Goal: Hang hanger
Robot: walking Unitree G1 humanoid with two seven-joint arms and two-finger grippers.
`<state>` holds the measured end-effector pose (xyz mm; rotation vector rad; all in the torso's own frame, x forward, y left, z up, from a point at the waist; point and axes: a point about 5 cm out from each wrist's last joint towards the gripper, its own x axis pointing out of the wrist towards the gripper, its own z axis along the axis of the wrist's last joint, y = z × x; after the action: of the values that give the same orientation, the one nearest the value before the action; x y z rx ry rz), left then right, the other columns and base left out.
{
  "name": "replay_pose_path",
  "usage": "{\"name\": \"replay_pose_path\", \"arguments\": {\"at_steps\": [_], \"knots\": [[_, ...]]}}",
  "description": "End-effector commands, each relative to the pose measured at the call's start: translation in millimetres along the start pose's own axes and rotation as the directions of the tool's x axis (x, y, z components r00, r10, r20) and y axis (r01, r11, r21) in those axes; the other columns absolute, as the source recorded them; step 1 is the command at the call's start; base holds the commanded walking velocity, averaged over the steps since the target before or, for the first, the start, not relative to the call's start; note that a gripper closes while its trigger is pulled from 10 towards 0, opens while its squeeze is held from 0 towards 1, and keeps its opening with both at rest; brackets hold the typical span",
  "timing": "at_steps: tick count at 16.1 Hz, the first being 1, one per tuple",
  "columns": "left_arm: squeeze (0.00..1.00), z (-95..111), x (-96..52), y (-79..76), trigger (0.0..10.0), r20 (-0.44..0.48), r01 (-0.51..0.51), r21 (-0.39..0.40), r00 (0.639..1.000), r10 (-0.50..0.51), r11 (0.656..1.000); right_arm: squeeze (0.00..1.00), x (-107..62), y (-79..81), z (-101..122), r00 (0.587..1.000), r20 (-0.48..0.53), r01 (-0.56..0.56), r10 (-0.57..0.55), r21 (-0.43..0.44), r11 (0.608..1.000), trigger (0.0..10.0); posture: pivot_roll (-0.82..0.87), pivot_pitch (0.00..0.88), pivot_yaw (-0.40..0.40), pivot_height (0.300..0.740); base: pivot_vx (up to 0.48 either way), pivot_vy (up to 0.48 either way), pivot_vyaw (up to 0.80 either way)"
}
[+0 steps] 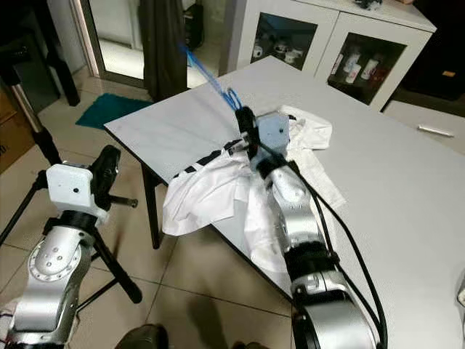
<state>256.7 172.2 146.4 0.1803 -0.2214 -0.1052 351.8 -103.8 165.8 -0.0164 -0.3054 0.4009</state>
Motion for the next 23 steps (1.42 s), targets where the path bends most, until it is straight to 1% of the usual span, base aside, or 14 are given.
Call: {"name": "replay_pose_path", "arguments": {"at_steps": [1,4,7,11,12,13,20,23], "knots": [[0.00,2.4,-0.5,-2.8,10.0,-0.002,0.026,0.018,1.000,-0.026,1.000,0.00,-1.0,-3.7,2.2,1.000,0.016,0.007,-0.007,-0.008,1.000,10.0,0.23,0.025,-0.079,0.740,0.000,0.000,0.00],[0.00,0.7,-2.3,-3.3,10.0,-0.021,0.068,0.046,0.998,-0.067,0.997,0.00,-7.0,-6.5,-0.4,1.000,0.018,0.023,-0.023,-0.020,1.000,10.0,0.21,0.025,-0.067,0.740,0.000,0.000,0.00],[0.00,3.5,5.0,-8.1,10.0,-0.011,0.106,0.048,0.994,-0.106,0.993,0.00,-10.2,-12.4,-0.9,0.999,0.024,0.046,-0.046,-0.025,0.999,10.0,0.19,0.014,-0.053,0.740,0.000,0.000,0.00],[0.00,4.2,8.7,-9.2,10.0,-0.007,0.114,0.035,0.993,-0.114,0.993,0.00,-9.4,-14.5,-0.1,0.998,0.025,0.056,-0.055,-0.039,0.998,10.0,0.19,0.005,-0.054,0.740,0.000,0.000,0.00],[0.00,4.1,8.8,-9.9,10.0,-0.007,0.116,0.034,0.993,-0.116,0.993,0.00,-8.9,-15.0,-0.7,0.998,0.020,0.058,-0.058,-0.008,0.998,10.0,0.19,0.004,-0.055,0.740,0.000,0.000,0.00],[0.00,3.7,8.0,-9.9,10.0,-0.009,0.117,0.032,0.993,-0.117,0.993,0.00,-8.1,-15.4,-1.7,0.998,0.008,0.059,-0.059,0.009,0.998,10.0,0.19,0.004,-0.055,0.740,0.000,0.000,-0.43],[0.00,1.8,8.4,-12.7,10.0,-0.014,0.113,0.022,0.994,-0.113,0.993,0.00,-5.8,-15.5,-2.2,0.999,-0.003,0.049,-0.049,0.009,0.999,10.0,0.18,0.000,-0.066,0.740,0.000,0.000,-0.75],[0.00,1.0,10.0,-15.1,10.0,-0.019,0.124,0.051,0.992,-0.123,0.991,0.00,-6.2,-16.5,-1.6,0.999,-0.002,0.048,-0.048,0.006,0.999,10.0,0.18,0.000,-0.064,0.740,0.000,0.000,-0.75]]}}
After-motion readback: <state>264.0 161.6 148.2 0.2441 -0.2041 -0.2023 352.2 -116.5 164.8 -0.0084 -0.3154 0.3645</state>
